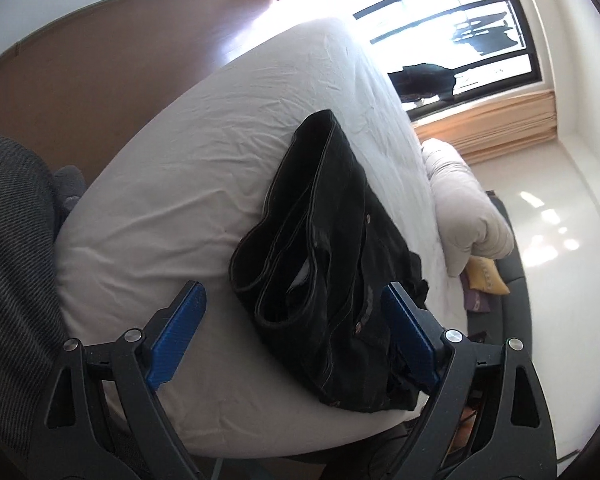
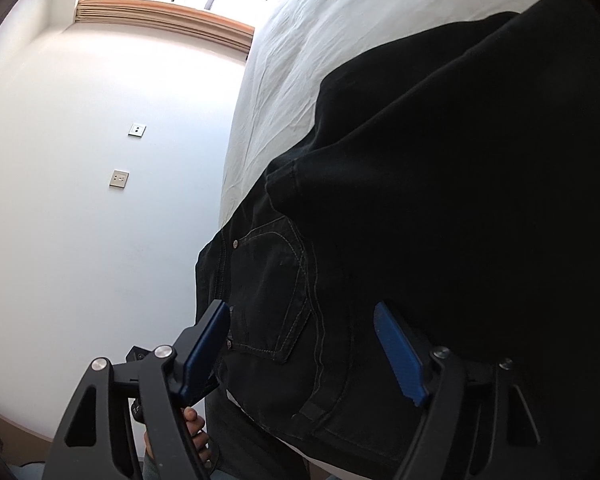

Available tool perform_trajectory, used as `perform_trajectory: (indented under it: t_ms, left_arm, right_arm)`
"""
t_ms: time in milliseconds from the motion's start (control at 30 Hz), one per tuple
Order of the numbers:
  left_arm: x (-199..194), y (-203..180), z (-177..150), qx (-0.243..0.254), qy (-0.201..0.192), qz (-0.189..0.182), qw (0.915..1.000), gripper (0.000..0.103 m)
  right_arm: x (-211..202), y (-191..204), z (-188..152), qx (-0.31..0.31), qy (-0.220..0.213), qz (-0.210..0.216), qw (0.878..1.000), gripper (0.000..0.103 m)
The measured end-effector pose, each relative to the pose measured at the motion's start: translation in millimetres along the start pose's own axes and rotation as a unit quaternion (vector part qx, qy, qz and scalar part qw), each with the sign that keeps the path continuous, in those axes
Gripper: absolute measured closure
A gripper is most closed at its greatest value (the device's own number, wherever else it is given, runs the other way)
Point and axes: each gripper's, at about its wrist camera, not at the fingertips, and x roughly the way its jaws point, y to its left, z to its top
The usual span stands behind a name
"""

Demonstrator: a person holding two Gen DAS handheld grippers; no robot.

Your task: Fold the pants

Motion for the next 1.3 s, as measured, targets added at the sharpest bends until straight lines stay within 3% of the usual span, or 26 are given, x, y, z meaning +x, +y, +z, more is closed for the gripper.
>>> perform_trajectory:
  t_ms: [133, 233, 267, 300, 367, 500, 700, 833, 1033, 1300]
  left_arm:
    - [10, 2, 3, -0.004, 0.001, -0.006, 1.0000, 0.019]
    - [14, 8, 5, -0.022, 0.007, -0.009, 0.9997, 0.049]
    - [17, 13, 6, -0.035, 0.011, -0.010, 0.9993, 0.068]
    - [19, 18, 6, -0.044, 0.015, -0.011, 0.9989, 0.074]
    - [22, 23, 6, -0.057, 0.016, -0.018, 0.9981, 0.077]
    - [22, 11, 4, -0.029, 0.010, 0.000, 0.9995, 0.086]
    - [12, -21, 6, 0.017, -0.005, 0.005, 0.9998, 0.092]
    - [3, -58, 4, 0.075, -0.018, 0.005, 0.9970, 0.093]
    - [-10, -116, -9, 0.154, -0.021, -0.006, 0.9878, 0.093]
    - [7, -192, -37, 0.245, 0.013, -0.030, 0.9691, 0.093]
  right_arm:
    - [2, -3, 1, 0.001, 0.000, 0.003, 1.000, 0.025]
    - [2, -2, 1, 0.001, 0.001, 0.005, 1.000, 0.025]
    - [2, -3, 1, 0.001, 0.002, 0.006, 1.000, 0.025]
    - [2, -3, 2, 0.001, 0.002, 0.006, 1.000, 0.025]
    - [5, -3, 3, 0.000, 0.007, -0.003, 1.000, 0.028]
    - [11, -4, 5, 0.003, 0.023, -0.020, 1.000, 0.030]
    - [20, 4, 10, -0.002, 0.043, -0.055, 0.998, 0.030]
    - [22, 3, 6, -0.012, 0.035, -0.057, 0.998, 0.030]
    - [21, 0, 4, -0.008, 0.028, -0.048, 0.998, 0.030]
    - [11, -8, 4, 0.000, 0.021, -0.032, 0.999, 0.030]
